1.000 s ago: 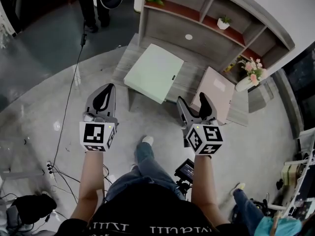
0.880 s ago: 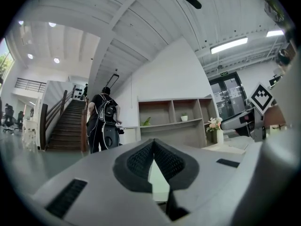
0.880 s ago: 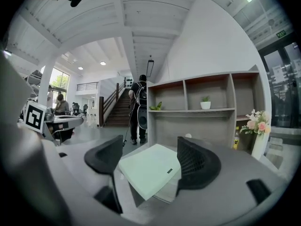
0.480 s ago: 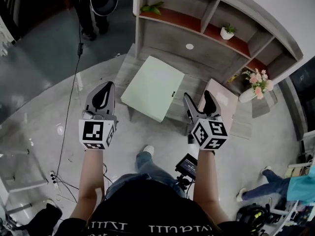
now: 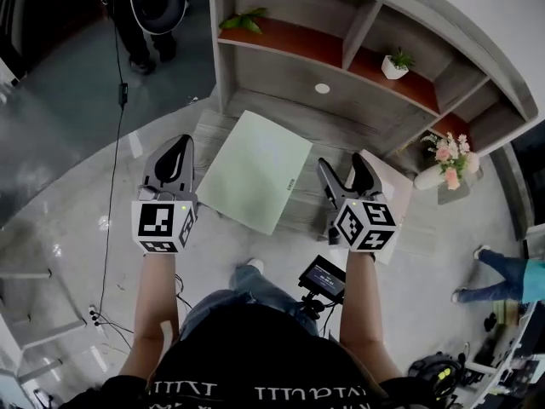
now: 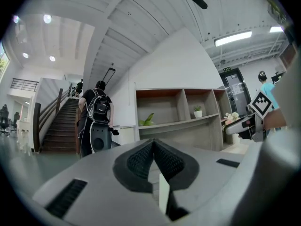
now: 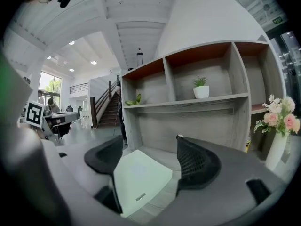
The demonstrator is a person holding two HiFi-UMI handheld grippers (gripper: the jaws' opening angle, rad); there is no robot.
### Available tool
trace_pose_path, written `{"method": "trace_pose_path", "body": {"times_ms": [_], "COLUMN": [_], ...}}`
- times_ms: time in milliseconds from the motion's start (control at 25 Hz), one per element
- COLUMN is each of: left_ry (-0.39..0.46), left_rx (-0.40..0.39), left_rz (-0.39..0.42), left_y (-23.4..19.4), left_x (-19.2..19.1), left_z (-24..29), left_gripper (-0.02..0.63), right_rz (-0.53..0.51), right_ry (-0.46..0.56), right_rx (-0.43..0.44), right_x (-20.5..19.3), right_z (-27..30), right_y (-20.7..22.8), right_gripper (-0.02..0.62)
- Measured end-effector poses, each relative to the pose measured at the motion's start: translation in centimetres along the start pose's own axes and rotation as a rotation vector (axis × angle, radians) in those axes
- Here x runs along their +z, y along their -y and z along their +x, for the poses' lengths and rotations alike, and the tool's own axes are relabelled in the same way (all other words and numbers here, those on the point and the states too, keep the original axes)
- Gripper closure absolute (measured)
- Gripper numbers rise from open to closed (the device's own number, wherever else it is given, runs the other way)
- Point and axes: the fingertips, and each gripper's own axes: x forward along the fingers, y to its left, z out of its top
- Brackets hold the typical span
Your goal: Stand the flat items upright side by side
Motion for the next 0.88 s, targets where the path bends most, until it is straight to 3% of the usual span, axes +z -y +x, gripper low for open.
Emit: {"method": "trace_pose_path", "body": {"times_ms": [560,880], "left_ry": [-0.128,-0.171], "left_rx": [-0.038,-0.078], "left_rz": [-0.003,-0.003], "left_y": [1.2,1.1], "left_x": [-5.1,-7.0], "left_z": [3.5,3.7], "left_gripper": [0.594,0.594], "right_rz": [0.130,0.128], "right_ry": [-0.202,-0.444], "right_rx": [0.068,0.031], "right_x": [-8.5,-16.5], "right_z": [6.7,9.8], "right_y": [0.6,-0.2], "right_gripper": [0.224,0.224]}}
